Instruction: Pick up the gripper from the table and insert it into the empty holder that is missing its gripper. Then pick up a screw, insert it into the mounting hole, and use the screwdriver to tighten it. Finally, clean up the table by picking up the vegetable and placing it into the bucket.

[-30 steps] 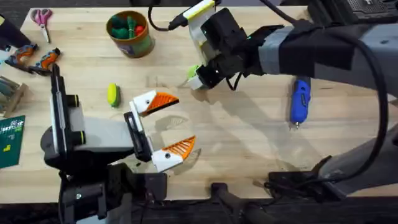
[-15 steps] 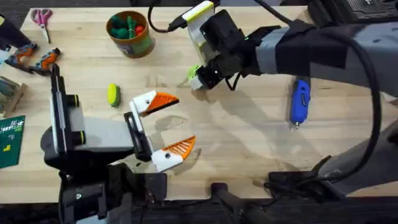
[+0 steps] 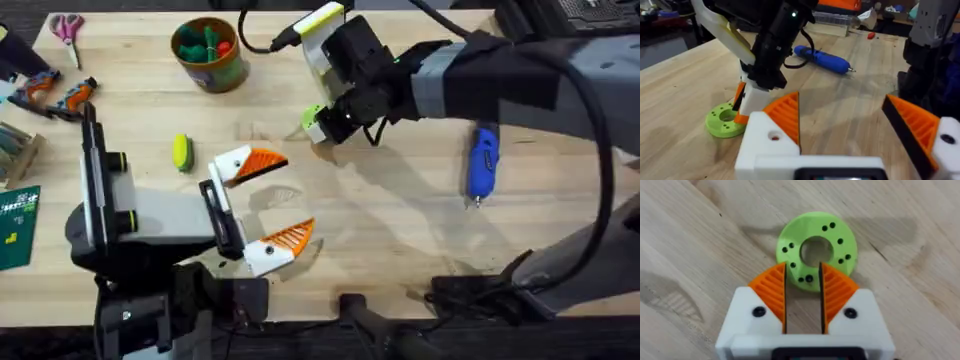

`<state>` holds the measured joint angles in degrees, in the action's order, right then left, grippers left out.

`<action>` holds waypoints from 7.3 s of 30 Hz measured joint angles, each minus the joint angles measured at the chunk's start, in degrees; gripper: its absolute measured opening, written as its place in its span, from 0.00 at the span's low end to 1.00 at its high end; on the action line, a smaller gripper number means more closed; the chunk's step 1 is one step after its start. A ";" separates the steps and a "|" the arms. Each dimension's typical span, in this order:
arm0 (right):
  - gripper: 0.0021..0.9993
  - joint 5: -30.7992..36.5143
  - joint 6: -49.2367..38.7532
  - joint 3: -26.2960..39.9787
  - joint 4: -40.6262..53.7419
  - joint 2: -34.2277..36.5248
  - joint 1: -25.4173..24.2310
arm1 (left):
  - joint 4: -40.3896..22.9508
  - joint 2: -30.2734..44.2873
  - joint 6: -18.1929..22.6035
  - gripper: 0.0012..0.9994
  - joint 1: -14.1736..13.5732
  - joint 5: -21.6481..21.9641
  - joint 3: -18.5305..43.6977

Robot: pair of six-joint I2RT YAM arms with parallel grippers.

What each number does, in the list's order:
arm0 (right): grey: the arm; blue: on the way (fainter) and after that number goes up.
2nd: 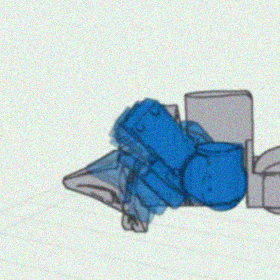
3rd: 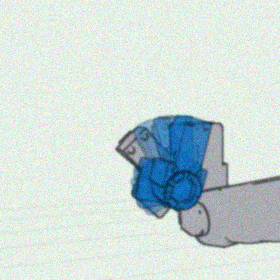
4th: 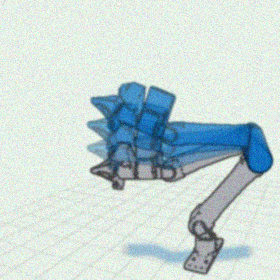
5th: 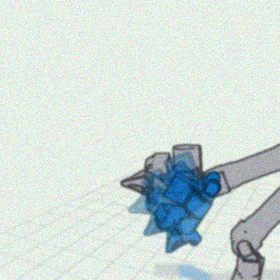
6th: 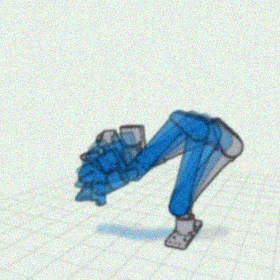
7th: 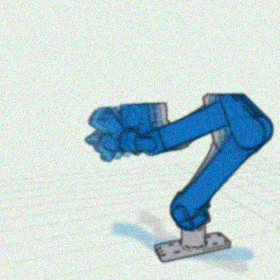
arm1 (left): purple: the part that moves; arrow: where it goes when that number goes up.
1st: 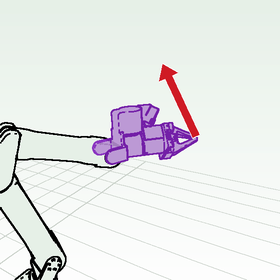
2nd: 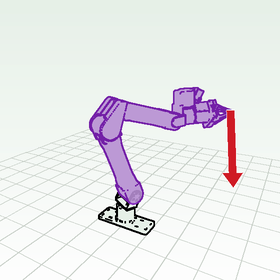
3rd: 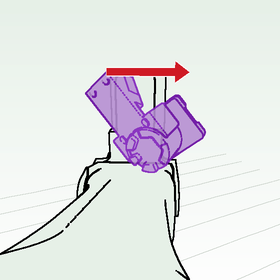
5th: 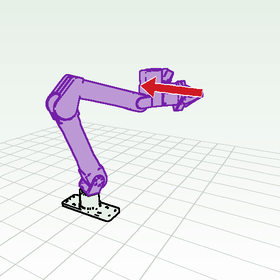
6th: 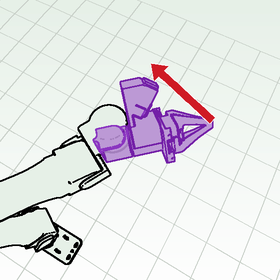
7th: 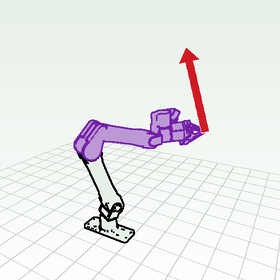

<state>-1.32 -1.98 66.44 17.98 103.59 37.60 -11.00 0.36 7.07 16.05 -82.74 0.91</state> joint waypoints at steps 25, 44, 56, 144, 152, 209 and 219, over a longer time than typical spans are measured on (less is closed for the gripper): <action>0.01 3.67 0.00 0.68 1.78 0.00 0.11 | 0.00 0.00 0.00 0.99 0.00 0.00 0.00; 0.00 4.55 -0.01 13.46 15.36 -0.09 0.92 | 0.00 0.00 0.00 0.99 -0.01 0.00 0.00; 0.00 4.63 0.02 16.15 18.02 -10.95 4.82 | 0.00 0.00 0.00 0.99 0.00 0.00 0.00; 0.00 3.45 0.28 43.78 43.31 1.95 26.93 | 0.00 0.00 0.00 0.99 0.00 0.00 0.00; 0.00 3.45 0.28 43.82 43.41 2.14 26.93 | 0.00 0.00 0.00 0.99 0.00 0.00 0.00; 0.00 2.58 2.43 43.62 43.23 2.16 26.32 | -0.02 0.00 -0.04 0.99 0.00 -0.02 0.00; 0.00 2.56 2.69 43.62 43.50 2.16 26.32 | -0.02 0.00 -0.07 0.99 0.00 -0.02 0.00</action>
<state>1.23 0.71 110.06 61.47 105.75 63.92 -11.03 0.36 7.01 16.05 -82.76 0.91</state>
